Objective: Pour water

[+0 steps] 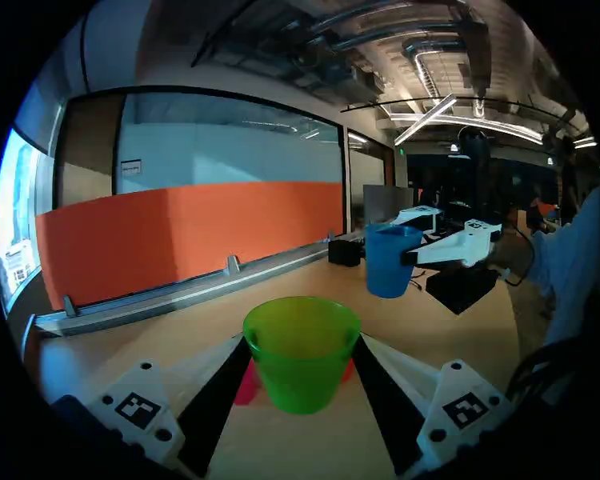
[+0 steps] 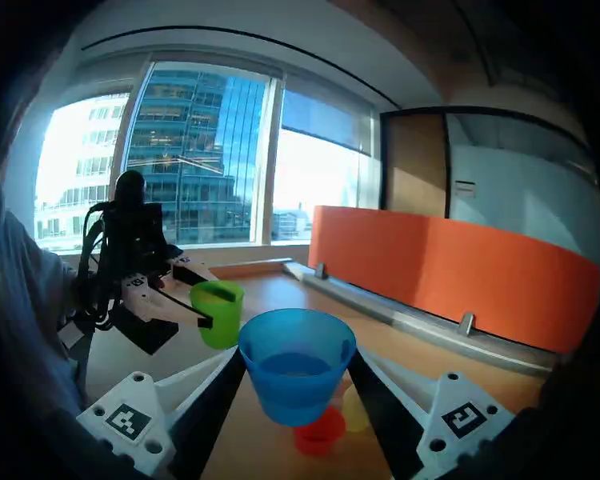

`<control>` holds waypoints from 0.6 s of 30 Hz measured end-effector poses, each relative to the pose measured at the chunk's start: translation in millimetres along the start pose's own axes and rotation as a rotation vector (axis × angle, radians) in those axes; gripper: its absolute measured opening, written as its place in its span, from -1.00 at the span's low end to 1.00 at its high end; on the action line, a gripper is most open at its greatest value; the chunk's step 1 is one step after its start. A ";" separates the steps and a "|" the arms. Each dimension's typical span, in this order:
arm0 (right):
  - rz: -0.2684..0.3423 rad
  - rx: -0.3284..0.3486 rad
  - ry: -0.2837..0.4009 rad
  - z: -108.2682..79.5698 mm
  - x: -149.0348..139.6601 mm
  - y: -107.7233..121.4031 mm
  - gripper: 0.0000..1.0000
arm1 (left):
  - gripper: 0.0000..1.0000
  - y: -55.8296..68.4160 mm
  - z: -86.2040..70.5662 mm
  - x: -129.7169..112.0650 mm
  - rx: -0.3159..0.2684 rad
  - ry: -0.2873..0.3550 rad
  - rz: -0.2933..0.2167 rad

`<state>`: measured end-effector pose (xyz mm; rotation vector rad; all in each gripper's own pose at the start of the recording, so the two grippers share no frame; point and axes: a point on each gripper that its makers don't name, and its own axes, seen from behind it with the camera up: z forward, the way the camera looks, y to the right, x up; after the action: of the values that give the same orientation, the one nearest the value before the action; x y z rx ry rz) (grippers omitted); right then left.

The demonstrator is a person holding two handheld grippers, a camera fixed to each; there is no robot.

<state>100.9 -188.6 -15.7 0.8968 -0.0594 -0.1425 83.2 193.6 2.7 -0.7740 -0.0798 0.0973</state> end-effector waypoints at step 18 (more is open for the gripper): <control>-0.030 -0.008 0.051 5.0 32.9 4.5 0.82 | 0.72 8.8 0.4 17.3 -0.022 0.044 0.014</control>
<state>133.3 -194.6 -9.3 0.8935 0.0024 -0.1481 99.8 202.2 -2.6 -0.7984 -0.0337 0.0925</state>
